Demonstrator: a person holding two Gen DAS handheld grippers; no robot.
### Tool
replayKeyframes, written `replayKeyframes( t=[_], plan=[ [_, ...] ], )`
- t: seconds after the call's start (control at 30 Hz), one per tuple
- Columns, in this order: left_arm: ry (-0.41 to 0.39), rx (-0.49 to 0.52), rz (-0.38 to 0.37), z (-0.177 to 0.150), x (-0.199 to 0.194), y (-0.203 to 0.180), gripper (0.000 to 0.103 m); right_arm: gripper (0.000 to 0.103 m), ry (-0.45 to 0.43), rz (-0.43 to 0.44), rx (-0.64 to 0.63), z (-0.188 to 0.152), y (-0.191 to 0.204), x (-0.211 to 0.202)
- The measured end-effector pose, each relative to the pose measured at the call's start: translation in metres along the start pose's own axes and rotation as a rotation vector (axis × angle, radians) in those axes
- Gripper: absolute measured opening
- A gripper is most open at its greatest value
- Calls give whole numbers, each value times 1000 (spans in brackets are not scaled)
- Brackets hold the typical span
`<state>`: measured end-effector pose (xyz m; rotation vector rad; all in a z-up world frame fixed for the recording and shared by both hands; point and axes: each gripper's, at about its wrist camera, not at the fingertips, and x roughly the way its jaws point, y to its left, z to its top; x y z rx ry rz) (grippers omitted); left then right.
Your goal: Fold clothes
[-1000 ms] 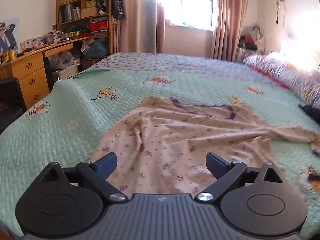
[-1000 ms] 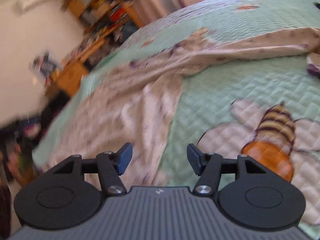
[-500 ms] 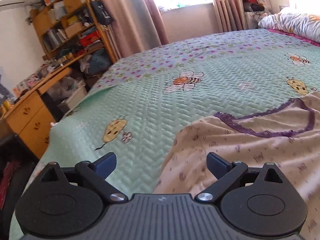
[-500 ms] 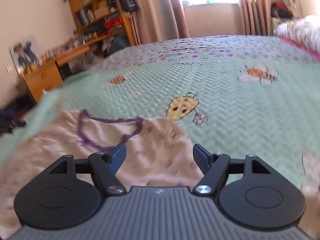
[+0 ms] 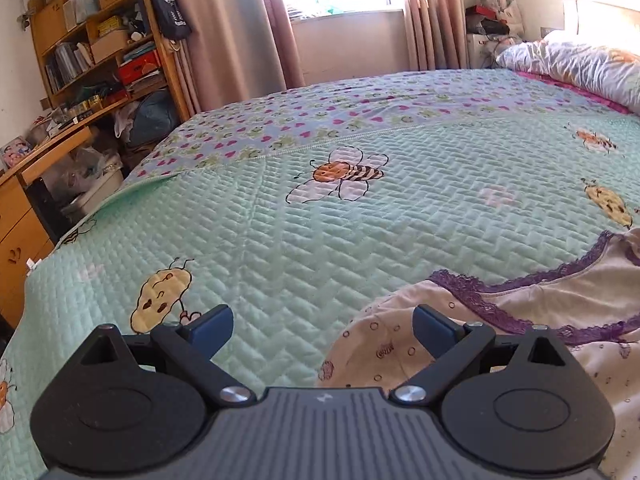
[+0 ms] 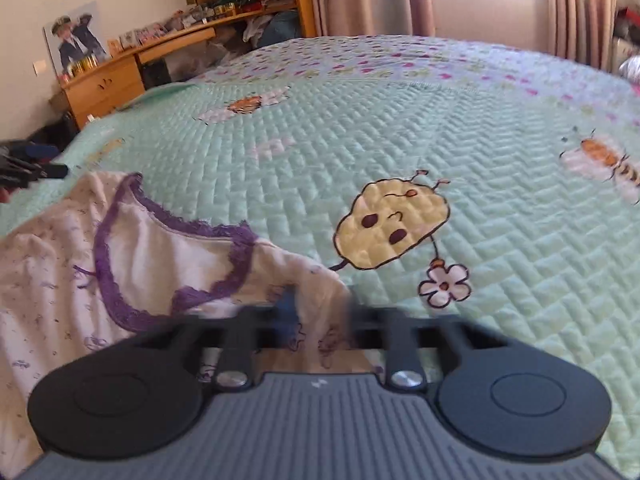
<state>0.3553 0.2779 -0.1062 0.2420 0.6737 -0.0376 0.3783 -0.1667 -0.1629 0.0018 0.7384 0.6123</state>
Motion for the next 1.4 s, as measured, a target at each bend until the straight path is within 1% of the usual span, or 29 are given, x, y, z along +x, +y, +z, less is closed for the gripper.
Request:
replayKeyframes(
  t=[0.13,0.23,0.3,0.37,0.43,0.53,0.57,0.6,0.63,0.67,0.7,0.73,0.77,0.87,0.97,1.0,1.07,1.17,1.23,1.27,1.3,1.33,1.37,1.4],
  plan=[
    [-7,89,25,3,12,-7,96,4,-6,4,-10,-5,2,-3],
    [-11,106,-26,5,16,-4,96,4,-10,8,-17,-9,4,-5],
    [1,124,-85,5,19,-4,96,4,-11,9,-24,-10,4,-5],
    [8,159,-113,4,24,-8,96,4,-8,11,-30,-9,2,-3],
    [18,177,-115,3,33,-12,96,4,-8,16,-30,-9,0,-2],
    [80,156,-192,1,49,-17,95,5,-8,22,-29,-11,-2,-2],
    [101,148,-218,0,55,-19,92,6,-7,22,-29,-11,-2,-1],
    [122,141,-245,-1,60,-21,83,6,-6,20,-29,-10,-2,-1],
    [144,133,-272,-2,65,-23,78,6,-5,19,-30,-10,-1,-1],
    [165,126,-298,-3,71,-25,59,6,-3,13,-35,-9,0,-1],
    [158,105,-312,-3,71,-26,38,6,-1,6,-42,-9,2,-1],
    [146,81,-323,-3,70,-27,25,6,2,-1,-50,-8,5,-1],
    [129,102,-277,-1,65,-33,6,5,-10,-31,-78,-7,10,-3],
    [76,183,-113,2,48,-52,6,4,-67,-158,-195,-1,32,-13],
    [-3,216,-33,23,30,-60,6,4,-124,-285,-312,4,54,-24],
    [-30,227,-7,30,24,-63,6,4,-145,-322,-331,10,57,-27],
    [-83,247,44,44,12,-68,6,4,-187,-390,-347,25,58,-33],
    [-137,207,127,72,13,-64,6,4,-239,-459,-329,56,52,-32],
    [-174,187,202,87,23,-65,7,4,-266,-513,-306,77,43,-21],
    [-177,179,250,91,32,-67,10,4,-279,-540,-287,87,38,-13],
    [-177,171,300,95,42,-69,22,7,-273,-538,-247,96,29,0],
    [-127,155,316,95,57,-69,31,13,-256,-521,-194,103,18,13],
    [-78,151,326,89,68,-68,50,20,-244,-483,-111,106,5,24],
    [-32,150,335,83,79,-67,54,25,-234,-433,-12,107,-10,32]
  ],
)
